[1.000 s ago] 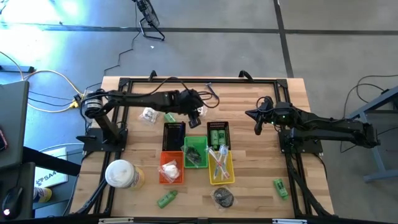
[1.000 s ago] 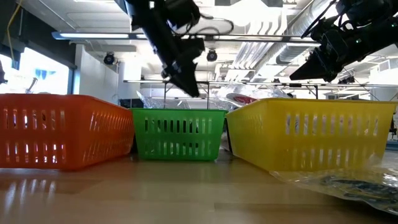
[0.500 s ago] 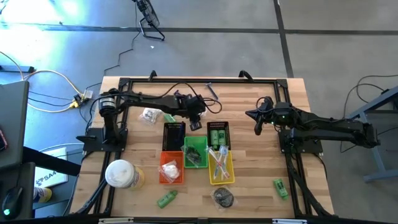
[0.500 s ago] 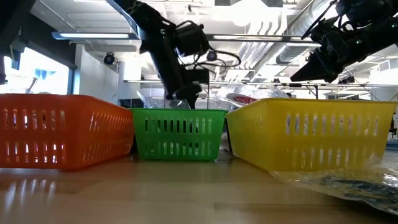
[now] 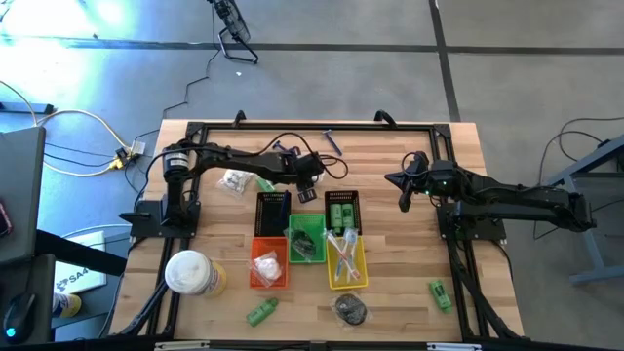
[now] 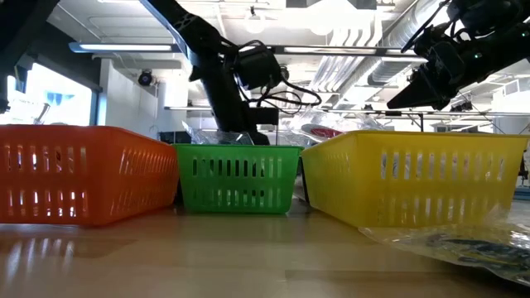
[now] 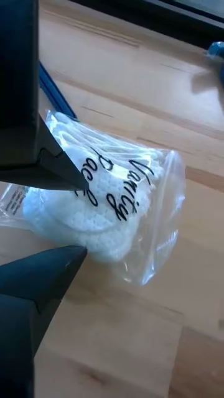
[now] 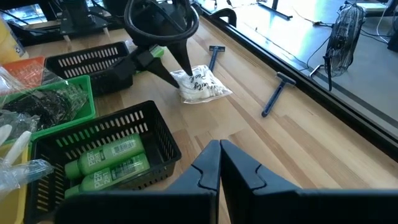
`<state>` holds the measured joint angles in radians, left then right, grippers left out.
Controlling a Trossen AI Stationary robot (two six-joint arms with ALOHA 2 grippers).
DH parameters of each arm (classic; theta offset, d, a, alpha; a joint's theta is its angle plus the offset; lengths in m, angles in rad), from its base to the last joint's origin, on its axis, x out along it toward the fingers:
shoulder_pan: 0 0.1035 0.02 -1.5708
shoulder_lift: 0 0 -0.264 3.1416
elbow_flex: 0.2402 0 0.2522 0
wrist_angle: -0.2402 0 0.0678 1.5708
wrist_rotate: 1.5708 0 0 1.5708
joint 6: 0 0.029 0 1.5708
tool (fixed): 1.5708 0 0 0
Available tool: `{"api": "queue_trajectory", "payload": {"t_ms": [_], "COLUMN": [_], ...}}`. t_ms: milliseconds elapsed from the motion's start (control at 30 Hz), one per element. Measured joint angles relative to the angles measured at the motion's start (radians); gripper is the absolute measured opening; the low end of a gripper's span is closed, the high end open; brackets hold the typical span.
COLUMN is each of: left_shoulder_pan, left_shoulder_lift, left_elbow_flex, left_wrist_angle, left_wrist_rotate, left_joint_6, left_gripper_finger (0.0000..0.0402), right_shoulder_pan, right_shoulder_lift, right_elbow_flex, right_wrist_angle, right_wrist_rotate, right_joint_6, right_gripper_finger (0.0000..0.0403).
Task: Pick & Place Travel size toiletries
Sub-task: Put the right white vanity pack into the orange bin
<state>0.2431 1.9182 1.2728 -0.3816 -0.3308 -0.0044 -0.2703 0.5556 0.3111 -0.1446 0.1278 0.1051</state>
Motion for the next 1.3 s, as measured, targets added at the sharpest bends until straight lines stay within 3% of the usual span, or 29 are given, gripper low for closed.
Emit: {"api": "queue_trajectory", "payload": {"t_ms": [700,1167,1300], "left_shoulder_pan": [-0.001,-0.001,-0.001], "left_shoulder_lift": [0.077,0.074,0.074], "left_elbow_flex": [0.012,0.017,0.017], "left_wrist_angle": [0.023,0.016,0.015], "left_wrist_rotate": [-0.034,-0.032,-0.032], "left_joint_6": [0.008,0.008,0.007], "left_gripper_finger": [0.0147,0.0016,0.0007], "right_shoulder_pan": [0.0,0.0,0.0], "right_shoulder_lift": [0.0,0.0,0.0], "right_elbow_flex": [0.0,0.0,0.0], "right_wrist_angle": [-0.007,-0.01,-0.01], "right_wrist_rotate": [0.0,0.0,-0.001], "right_joint_6": [0.004,0.004,0.004], "right_gripper_finger": [0.0002,0.0002,0.0002]}}
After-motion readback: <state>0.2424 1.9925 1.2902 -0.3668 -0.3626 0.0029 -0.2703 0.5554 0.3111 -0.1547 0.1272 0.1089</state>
